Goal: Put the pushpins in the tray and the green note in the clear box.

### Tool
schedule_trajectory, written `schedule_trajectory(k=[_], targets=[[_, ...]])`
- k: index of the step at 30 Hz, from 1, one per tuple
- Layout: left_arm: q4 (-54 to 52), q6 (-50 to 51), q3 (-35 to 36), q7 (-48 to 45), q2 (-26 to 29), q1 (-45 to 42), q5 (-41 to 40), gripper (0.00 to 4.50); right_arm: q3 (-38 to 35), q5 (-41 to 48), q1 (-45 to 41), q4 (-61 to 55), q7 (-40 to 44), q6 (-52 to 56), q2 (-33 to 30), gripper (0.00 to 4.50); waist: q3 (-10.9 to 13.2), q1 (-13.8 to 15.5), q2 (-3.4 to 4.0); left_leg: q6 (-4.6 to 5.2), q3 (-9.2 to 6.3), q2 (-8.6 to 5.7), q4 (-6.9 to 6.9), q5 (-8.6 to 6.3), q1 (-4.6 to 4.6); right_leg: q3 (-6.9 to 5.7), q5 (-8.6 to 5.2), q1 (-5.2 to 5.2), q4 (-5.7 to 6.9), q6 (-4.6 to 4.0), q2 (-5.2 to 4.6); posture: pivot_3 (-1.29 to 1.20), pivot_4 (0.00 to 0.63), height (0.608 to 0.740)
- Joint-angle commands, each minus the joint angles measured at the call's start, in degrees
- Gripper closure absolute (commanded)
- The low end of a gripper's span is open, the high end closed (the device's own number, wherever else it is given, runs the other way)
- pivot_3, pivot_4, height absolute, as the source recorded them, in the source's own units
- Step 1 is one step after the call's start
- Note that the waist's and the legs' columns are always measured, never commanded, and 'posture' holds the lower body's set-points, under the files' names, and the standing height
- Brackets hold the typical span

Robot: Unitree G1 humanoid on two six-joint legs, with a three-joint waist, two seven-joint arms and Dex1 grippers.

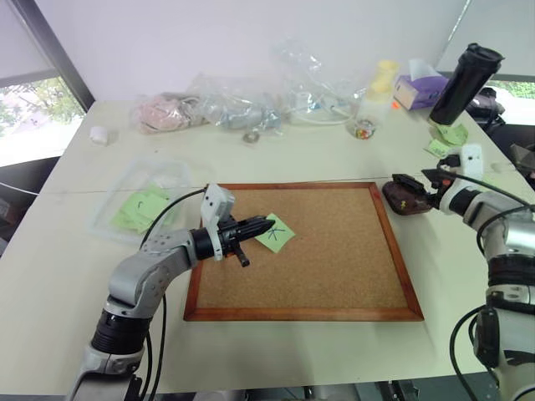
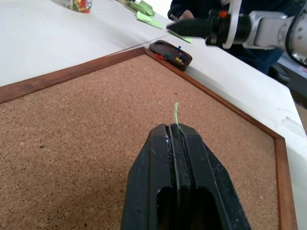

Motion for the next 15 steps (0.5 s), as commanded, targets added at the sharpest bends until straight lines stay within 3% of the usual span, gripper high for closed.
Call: schedule_trajectory(k=[1, 7, 15], targets=[[-3.1, 0.0, 1.4, 0.2, 0.7, -0.5, -0.8, 4.5, -1.3, 7.8, 4.8, -19.9, 5.5, 8.6, -4.0, 0.07, 0.0, 0.2, 0.01, 0.0, 0.0, 0.0, 0.0, 0.0, 0.0, 0.0, 0.0, 0.0, 0.0, 0.0, 0.0, 0.0, 0.15, 0.74], [-4.7, 0.5, 1.2, -0.1, 2.1, -1.7, -0.9, 4.5, 0.9, 16.7, 12.5, -42.5, 12.4, 15.9, -8.4, 0.07, 0.0, 0.3, 0.0, 0.01, -0.08, -0.01, 0.03, 0.0, -0.03, -0.03, 0.0, 0.04, -0.02, 0.0, -0.01, 0.0, 0.15, 0.74], [-7.3, 2.6, 3.3, 0.2, 4.7, -2.3, -2.4, 4.5, 6.4, 17.5, 13.4, -50.1, 14.8, 15.7, -9.8, 0.07, 0.0, 0.3, -0.01, 0.01, -0.09, 0.0, 0.03, -0.01, 0.0, -0.03, 0.0, 0.05, -0.02, 0.0, -0.02, 0.0, 0.15, 0.74]])
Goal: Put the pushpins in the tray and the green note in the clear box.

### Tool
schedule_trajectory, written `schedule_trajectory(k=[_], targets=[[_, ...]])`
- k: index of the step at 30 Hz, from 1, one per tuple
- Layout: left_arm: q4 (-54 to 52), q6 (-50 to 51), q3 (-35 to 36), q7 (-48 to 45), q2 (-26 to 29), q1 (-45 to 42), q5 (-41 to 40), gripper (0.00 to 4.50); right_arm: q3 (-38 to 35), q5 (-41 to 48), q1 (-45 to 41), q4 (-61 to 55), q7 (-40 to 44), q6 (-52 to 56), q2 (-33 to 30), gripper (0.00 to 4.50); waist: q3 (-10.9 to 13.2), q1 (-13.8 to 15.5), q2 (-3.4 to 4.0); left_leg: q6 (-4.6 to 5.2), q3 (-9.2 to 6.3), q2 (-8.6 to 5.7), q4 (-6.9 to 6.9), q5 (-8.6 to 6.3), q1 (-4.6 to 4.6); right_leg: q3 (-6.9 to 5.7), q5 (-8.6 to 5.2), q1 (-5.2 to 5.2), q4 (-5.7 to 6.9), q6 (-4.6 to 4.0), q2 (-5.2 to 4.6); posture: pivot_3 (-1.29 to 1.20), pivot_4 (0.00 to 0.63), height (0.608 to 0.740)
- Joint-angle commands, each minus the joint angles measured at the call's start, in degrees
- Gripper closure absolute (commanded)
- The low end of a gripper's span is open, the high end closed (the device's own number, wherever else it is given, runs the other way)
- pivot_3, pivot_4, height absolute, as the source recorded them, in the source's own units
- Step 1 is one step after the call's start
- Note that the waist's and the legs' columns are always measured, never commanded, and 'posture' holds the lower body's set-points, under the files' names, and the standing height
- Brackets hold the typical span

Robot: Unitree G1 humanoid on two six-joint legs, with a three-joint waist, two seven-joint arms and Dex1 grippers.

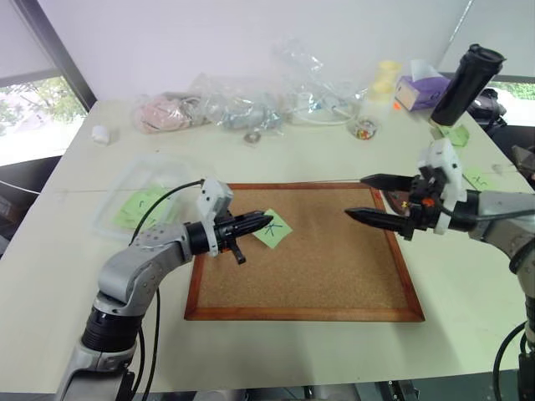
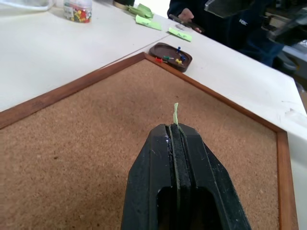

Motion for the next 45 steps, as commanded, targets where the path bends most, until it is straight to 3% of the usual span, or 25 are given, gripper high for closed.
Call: schedule_trajectory(k=[1, 6, 10, 15, 18, 22, 25, 32, 39, 45], targets=[[-3.7, 0.6, 2.8, 0.6, 1.2, -1.0, -1.9, 4.5, 1.8, -0.5, -0.3, -2.2, 0.7, -1.9, -0.7, 0.07, 0.0, 0.0, -0.02, 0.0, 0.0, 0.0, 0.0, 0.0, 0.0, 0.0, 0.0, 0.0, 0.0, 0.0, 0.0, 0.0, 0.15, 0.74], [-5.3, 2.1, 9.1, 4.4, 3.7, -4.5, -3.4, 4.5, 5.5, -1.5, -1.1, -2.4, 0.7, -3.7, 0.6, 0.07, 0.0, 0.0, -0.06, 0.0, 0.0, -0.01, 0.01, 0.0, -0.01, 0.0, 0.0, -0.01, 0.0, 0.0, -0.01, 0.0, 0.15, 0.74], [-3.5, 2.9, 18.8, 8.0, 11.0, -8.2, -2.5, 4.5, 7.8, -2.6, -1.9, -1.6, 0.2, -5.2, 2.2, 0.07, 0.1, -0.4, -0.21, -0.01, 0.0, 0.06, -0.01, 0.0, -0.01, 0.0, 0.0, -0.05, 0.01, 0.0, 0.02, 0.0, 0.15, 0.74], [3.4, 1.0, 29.0, 6.9, 20.0, -2.7, 0.3, 4.5, 9.9, -3.9, -2.6, -0.8, 0.4, -6.6, 3.3, 0.07, 0.1, -0.5, -0.19, -0.01, 0.03, 0.06, -0.2, 0.0, 0.02, 0.01, 0.0, -0.14, 0.0, 0.0, 0.02, 0.0, 0.15, 0.74], [8.3, -1.8, 31.1, 4.5, 22.5, 1.8, 2.3, 4.5, 11.0, -4.6, -3.1, 0.0, 0.9, -7.4, 3.6, 0.07, 0.1, -0.2, -0.21, -0.01, 0.02, 0.05, -0.18, 0.0, 0.01, 0.0, 0.0, -0.13, -0.01, 0.0, 0.03, 0.0, 0.15, 0.74], [13.2, -5.5, 28.4, 2.1, 21.7, 4.9, 4.4, 4.5, 11.8, -5.3, -3.9, 0.5, 1.3, -8.0, 3.8, 0.07, 0.2, 0.3, -0.25, -0.01, -0.04, -0.02, -0.08, 0.0, 0.0, -0.04, 0.0, -0.02, -0.05, 0.0, 0.01, 0.0, 0.15, 0.74], [16.2, -7.3, 24.7, -0.6, 20.2, 6.2, 5.5, 3.57, 11.9, -5.5, -3.9, 0.6, 1.6, -8.2, 3.5, 0.0, 0.2, 0.2, -0.26, 0.0, -0.09, -0.04, -0.05, 0.0, -0.01, -0.05, 0.0, 0.01, -0.06, 0.0, -0.01, 0.0, 0.15, 0.74], [19.4, -9.7, 23.3, -3.4, 19.7, 6.4, 6.2, 0.12, 11.7, -6.6, -3.2, 0.3, 2.5, -8.6, 2.2, 0.0, 0.2, -0.4, -0.27, -0.01, -0.07, 0.06, -0.13, 0.0, -0.02, -0.05, 0.0, -0.1, -0.02, -0.01, 0.0, 0.0, 0.15, 0.74], [12.0, -6.1, 24.9, -6.0, 21.5, 5.6, 1.3, 0.04, 11.3, -7.3, -3.0, 0.3, 2.6, -8.8, 1.9, 0.0, 0.2, 0.0, -0.27, -0.01, -0.06, 0.05, -0.1, 0.0, -0.03, -0.03, 0.0, -0.08, -0.03, -0.01, -0.03, 0.0, 0.15, 0.74], [-2.6, 0.7, 21.6, -8.5, 22.0, 4.2, -8.0, 0.04, 9.3, -7.0, -0.5, 0.3, 4.4, -8.6, -1.0, 0.0, 0.2, 0.0, -0.27, 0.0, -0.06, 0.02, -0.08, -0.01, -0.03, -0.01, 0.0, -0.04, -0.04, -0.01, -0.05, 0.0, 0.15, 0.74]])
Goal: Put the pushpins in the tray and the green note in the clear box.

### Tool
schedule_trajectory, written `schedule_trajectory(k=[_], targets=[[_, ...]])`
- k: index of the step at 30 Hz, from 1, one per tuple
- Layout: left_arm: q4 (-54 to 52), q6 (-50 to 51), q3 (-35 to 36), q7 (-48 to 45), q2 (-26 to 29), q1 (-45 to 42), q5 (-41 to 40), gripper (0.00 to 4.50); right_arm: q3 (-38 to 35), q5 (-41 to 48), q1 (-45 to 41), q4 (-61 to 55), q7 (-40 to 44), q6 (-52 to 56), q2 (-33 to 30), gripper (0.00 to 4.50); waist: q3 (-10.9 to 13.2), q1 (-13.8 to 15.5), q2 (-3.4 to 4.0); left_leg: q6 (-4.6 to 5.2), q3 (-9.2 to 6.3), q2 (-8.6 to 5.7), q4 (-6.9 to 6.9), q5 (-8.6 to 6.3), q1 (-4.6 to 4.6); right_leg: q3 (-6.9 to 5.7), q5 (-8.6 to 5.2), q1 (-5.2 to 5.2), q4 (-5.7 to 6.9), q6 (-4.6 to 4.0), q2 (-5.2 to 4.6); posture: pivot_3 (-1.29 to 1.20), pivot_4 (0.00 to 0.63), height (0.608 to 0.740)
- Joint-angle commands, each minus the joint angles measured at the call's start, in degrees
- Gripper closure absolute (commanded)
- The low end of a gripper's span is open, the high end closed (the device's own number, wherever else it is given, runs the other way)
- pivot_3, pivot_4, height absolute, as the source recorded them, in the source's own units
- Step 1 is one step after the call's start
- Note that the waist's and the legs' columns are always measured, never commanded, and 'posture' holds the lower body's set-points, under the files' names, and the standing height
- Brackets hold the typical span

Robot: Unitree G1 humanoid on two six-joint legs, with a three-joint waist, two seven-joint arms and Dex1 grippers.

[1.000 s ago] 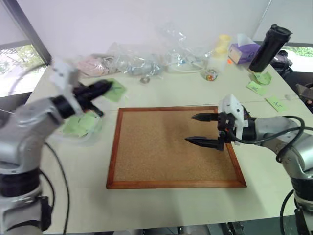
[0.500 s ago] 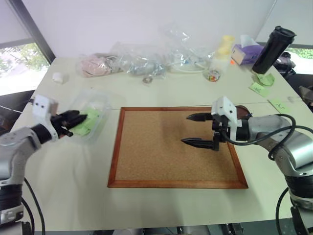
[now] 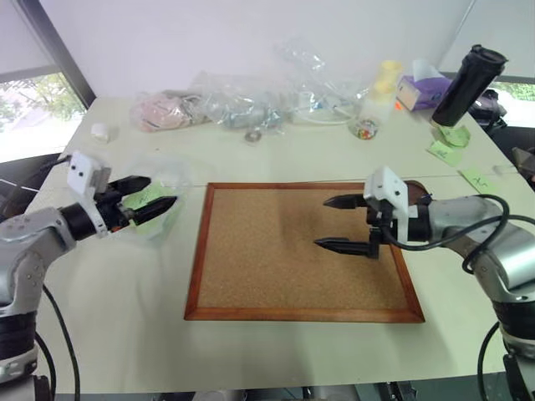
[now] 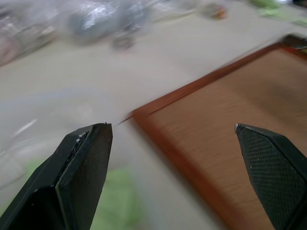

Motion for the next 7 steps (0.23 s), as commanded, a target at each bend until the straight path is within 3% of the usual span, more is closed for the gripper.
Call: schedule_trajectory(k=[1, 7], targets=[[-8.1, 2.1, -1.7, -1.9, 0.9, 0.0, -4.4, 0.04, -3.4, 1.0, 0.9, -0.9, 1.5, -0.5, -2.2, 0.0, 0.0, -0.1, 0.0, 0.0, 0.0, 0.0, -0.01, 0.0, 0.01, 0.0, 0.0, 0.0, 0.0, 0.0, 0.0, 0.0, 0.15, 0.74], [-15.4, 2.3, -8.2, -3.7, 0.5, 4.6, -4.6, 0.04, -5.9, 2.5, 4.1, -2.0, 3.0, 0.2, -4.7, 0.0, 0.0, -0.4, 0.03, 0.0, 0.03, 0.06, -0.08, 0.0, 0.04, 0.04, 0.0, -0.02, 0.01, 0.0, 0.05, 0.0, 0.15, 0.74]])
